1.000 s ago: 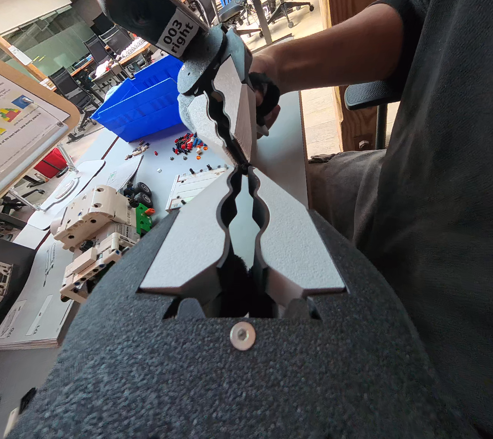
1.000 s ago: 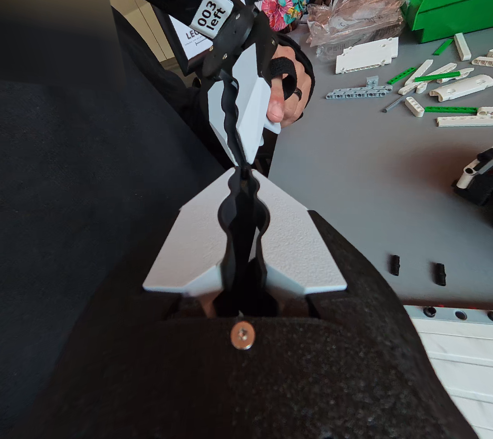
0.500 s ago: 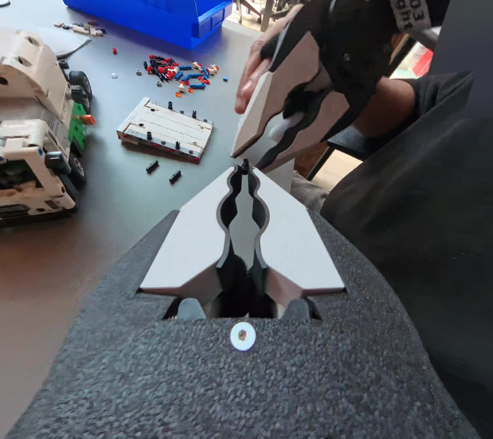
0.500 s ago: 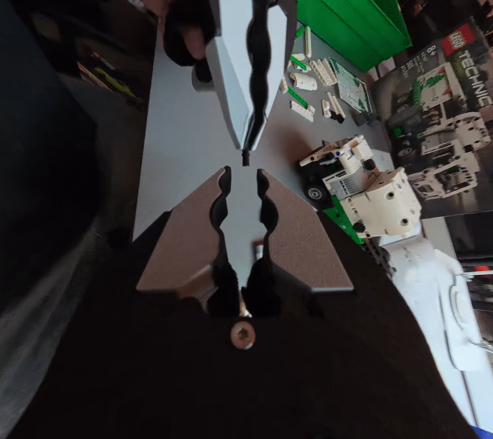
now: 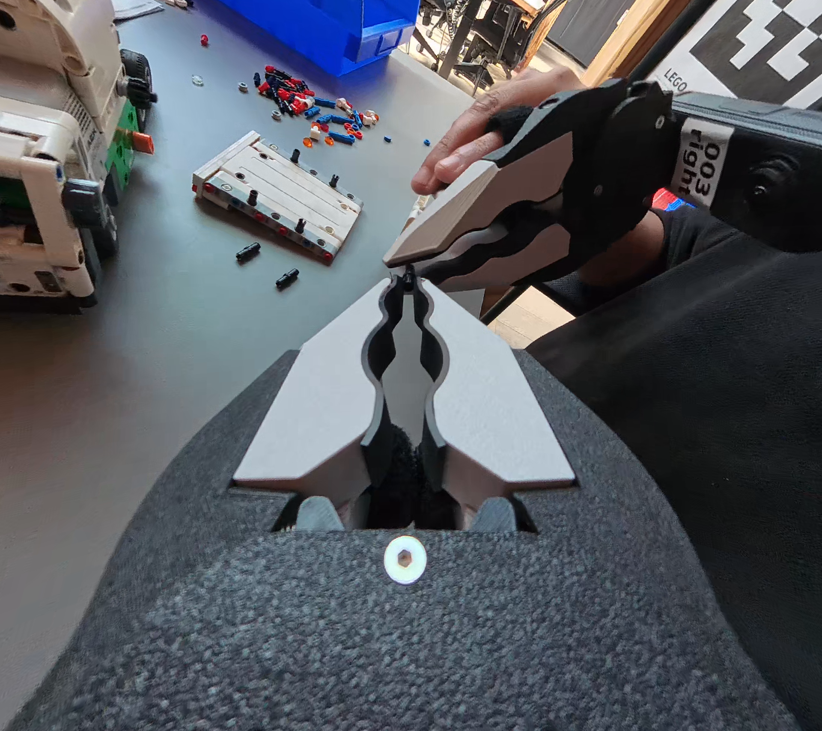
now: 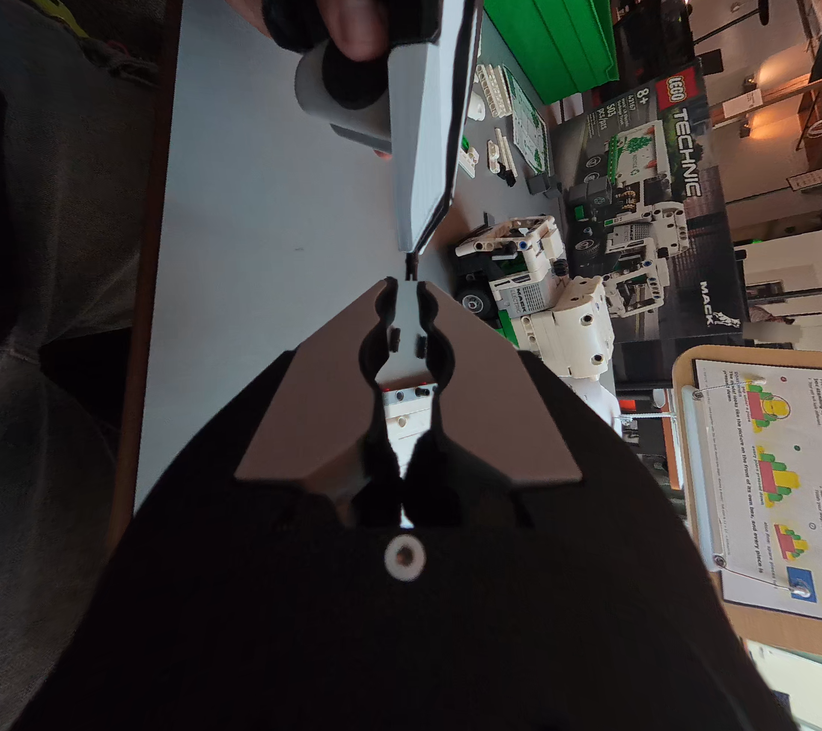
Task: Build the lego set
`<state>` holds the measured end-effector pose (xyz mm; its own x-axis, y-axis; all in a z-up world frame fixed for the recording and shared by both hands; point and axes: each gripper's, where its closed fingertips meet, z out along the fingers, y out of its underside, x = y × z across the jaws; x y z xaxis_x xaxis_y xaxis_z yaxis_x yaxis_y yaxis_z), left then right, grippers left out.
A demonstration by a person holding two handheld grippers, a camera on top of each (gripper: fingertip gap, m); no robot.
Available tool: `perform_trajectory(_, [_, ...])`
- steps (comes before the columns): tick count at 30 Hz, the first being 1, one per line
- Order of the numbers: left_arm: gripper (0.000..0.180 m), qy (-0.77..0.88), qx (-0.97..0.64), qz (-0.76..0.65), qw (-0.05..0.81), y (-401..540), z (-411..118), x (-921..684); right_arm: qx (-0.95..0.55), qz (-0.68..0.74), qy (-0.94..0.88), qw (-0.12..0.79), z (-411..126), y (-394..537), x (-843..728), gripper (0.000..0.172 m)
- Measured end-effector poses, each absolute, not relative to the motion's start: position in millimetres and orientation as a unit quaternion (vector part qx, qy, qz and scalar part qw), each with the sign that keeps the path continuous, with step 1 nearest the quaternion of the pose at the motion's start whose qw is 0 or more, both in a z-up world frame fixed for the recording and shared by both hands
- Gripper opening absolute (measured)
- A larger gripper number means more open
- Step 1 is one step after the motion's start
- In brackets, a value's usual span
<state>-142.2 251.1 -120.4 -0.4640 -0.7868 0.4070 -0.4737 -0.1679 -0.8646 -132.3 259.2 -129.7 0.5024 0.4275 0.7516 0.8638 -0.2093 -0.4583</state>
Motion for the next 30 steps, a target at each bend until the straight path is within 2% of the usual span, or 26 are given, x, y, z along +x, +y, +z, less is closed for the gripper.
perform_trajectory(1, [0.003, 0.625, -0.505, -0.58, 0.132, 253, -121, -142, -0.737, -0.244, -0.44, 0.452, -130, 259, -133, 0.008])
perform_trajectory(7, [0.003, 0.621, -0.512, -0.578, 0.134, 257, -122, -140, -0.729, -0.262, -0.442, 0.453, -130, 262, -133, 0.005])
perform_trajectory(12, [0.003, 0.622, -0.514, -0.576, 0.129, 257, -125, -140, -0.726, -0.263, -0.437, 0.461, -128, 264, -133, 0.01])
perform_trajectory(16, [0.003, 0.626, -0.512, -0.575, 0.124, 254, -127, -140, -0.724, -0.261, -0.443, 0.458, -131, 264, -136, 0.003])
perform_trajectory(30, [0.003, 0.603, -0.521, -0.591, 0.123, 258, -125, -137, -0.724, -0.281, -0.421, 0.469, -128, 271, -134, 0.003])
